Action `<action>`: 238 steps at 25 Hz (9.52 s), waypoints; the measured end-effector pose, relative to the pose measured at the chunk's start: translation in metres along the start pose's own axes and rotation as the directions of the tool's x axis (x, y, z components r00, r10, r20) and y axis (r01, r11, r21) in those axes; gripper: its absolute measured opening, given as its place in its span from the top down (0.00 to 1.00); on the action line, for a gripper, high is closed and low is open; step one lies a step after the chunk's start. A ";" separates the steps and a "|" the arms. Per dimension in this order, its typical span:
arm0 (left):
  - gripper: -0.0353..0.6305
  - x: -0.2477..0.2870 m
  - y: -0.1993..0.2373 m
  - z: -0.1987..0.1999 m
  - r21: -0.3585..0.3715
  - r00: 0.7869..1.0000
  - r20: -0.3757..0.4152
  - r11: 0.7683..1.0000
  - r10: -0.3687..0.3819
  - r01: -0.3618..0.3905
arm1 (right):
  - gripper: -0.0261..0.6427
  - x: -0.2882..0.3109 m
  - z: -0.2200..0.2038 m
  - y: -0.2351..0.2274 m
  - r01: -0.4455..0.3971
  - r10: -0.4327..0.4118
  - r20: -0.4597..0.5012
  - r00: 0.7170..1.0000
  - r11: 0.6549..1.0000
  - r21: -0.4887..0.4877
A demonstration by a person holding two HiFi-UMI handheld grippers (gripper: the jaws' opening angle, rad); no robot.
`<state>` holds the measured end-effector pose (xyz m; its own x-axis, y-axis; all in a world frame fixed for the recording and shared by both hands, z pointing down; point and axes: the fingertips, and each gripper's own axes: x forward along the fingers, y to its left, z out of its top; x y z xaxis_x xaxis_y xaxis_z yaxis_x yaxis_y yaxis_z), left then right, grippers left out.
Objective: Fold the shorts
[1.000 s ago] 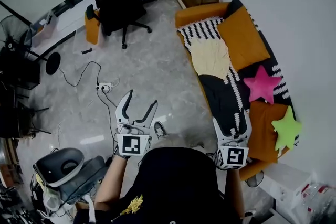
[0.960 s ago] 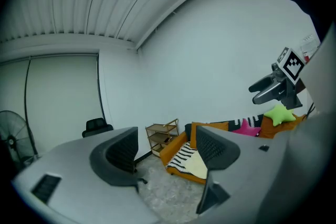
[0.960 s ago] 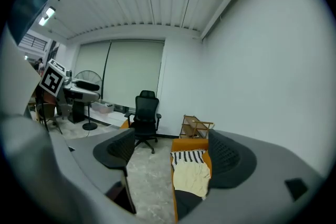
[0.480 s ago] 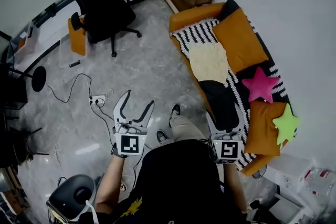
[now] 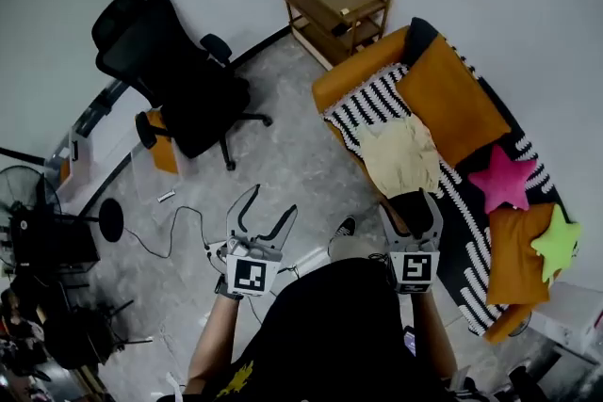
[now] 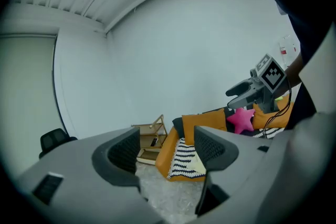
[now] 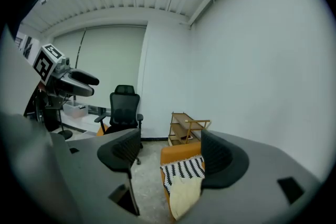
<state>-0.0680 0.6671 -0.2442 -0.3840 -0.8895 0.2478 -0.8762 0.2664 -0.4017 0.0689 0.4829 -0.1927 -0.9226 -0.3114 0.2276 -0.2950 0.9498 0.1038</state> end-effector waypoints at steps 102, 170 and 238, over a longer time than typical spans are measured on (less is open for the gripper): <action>0.90 0.631 -0.224 -0.378 0.039 0.151 -0.473 0.151 -0.868 0.988 | 0.82 0.177 -0.549 -0.113 0.904 -0.462 -0.780 0.422 0.278 0.325; 0.44 0.714 -0.527 -0.287 0.486 0.306 -0.569 -0.012 -0.764 0.874 | 0.55 0.104 -0.667 -0.163 0.893 -0.448 -0.819 0.359 -0.090 0.441; 0.44 0.644 -0.346 -0.457 -0.325 -0.208 -0.725 0.060 -0.656 0.944 | 0.84 0.155 -0.686 -0.091 0.923 -0.262 -0.891 0.370 -0.006 0.385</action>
<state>-0.1450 0.1720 0.4572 0.4435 0.2795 0.8516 -0.5101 -0.7025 0.4963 0.1229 0.3287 0.4970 -0.0429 -0.3901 0.9198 -0.9454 -0.2819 -0.1636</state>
